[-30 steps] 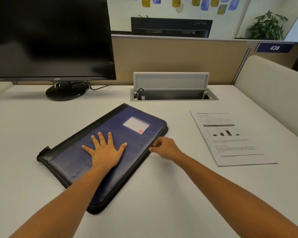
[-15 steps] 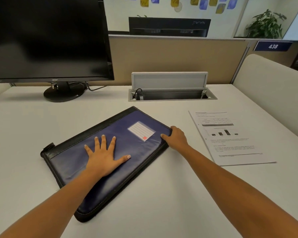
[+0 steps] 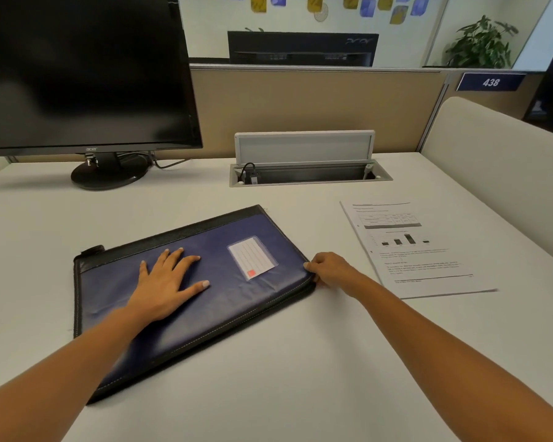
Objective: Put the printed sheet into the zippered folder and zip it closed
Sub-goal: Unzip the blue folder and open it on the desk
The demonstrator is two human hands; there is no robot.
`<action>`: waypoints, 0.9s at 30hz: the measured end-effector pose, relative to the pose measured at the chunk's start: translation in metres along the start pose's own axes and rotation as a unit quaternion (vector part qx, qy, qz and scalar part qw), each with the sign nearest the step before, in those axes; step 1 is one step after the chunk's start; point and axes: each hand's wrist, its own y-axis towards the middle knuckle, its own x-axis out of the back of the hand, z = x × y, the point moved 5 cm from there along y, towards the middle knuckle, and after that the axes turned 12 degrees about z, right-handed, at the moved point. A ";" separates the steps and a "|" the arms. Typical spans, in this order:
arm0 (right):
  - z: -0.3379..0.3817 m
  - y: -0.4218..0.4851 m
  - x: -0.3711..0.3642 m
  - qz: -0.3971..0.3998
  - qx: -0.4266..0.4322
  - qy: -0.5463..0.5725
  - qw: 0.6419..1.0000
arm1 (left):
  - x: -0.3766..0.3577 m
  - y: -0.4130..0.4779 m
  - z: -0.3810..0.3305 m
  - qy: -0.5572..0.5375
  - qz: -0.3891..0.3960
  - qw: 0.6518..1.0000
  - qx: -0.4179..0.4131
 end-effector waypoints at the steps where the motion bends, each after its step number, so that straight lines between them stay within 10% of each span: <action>1: -0.001 -0.004 -0.003 0.043 0.003 0.013 0.999 | 0.004 0.001 0.001 0.000 -0.016 1.000 0.004; 8: -0.001 -0.016 -0.013 0.210 -0.020 -0.015 0.977 | 0.006 0.021 -0.029 0.009 -0.008 1.000 0.007; 19: 0.032 0.049 0.007 -0.064 0.068 -0.008 0.996 | -0.007 0.058 -0.066 -0.001 0.021 0.999 0.032; 27: 0.059 0.103 0.016 -0.103 0.075 -0.076 0.989 | -0.013 0.062 -0.068 0.018 -0.004 0.999 0.047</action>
